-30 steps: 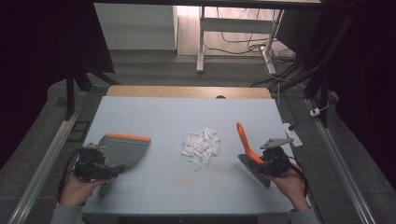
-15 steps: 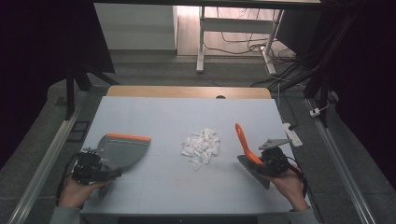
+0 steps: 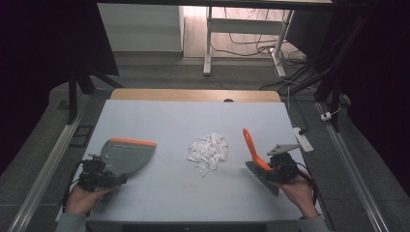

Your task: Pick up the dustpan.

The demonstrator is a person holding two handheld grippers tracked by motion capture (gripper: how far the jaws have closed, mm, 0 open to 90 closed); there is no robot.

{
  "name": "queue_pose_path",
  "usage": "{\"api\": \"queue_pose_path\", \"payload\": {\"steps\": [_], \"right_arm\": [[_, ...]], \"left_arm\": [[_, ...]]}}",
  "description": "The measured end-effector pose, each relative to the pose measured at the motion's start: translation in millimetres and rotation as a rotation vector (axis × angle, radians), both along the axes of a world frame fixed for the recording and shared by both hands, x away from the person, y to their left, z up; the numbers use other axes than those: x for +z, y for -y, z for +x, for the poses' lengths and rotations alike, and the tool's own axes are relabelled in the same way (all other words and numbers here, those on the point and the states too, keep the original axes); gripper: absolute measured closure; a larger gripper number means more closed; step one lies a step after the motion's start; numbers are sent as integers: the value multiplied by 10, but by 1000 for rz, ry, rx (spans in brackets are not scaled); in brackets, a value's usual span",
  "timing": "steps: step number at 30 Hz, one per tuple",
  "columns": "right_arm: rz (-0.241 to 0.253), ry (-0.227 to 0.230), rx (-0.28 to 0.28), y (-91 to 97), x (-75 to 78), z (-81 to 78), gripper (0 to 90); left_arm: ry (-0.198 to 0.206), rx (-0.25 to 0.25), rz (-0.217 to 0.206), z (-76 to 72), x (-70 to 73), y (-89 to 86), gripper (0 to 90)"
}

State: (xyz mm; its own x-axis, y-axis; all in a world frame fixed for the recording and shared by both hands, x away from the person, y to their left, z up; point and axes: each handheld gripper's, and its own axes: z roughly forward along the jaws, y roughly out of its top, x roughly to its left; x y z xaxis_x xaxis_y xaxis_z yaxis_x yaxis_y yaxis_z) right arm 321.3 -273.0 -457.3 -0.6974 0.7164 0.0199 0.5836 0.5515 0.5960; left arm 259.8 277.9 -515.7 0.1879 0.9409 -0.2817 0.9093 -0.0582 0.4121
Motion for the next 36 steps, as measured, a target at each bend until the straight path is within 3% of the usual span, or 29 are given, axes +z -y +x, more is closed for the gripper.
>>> {"api": "queue_pose_path", "payload": {"steps": [18,36], "right_arm": [[-1,6,-1,2,0,0,704],[1,5,-6,9,6,0,704]], "left_arm": [[3,15,-58,42,-56,-8,475],[-3,23,-93,51,-97,-75,609]]}}
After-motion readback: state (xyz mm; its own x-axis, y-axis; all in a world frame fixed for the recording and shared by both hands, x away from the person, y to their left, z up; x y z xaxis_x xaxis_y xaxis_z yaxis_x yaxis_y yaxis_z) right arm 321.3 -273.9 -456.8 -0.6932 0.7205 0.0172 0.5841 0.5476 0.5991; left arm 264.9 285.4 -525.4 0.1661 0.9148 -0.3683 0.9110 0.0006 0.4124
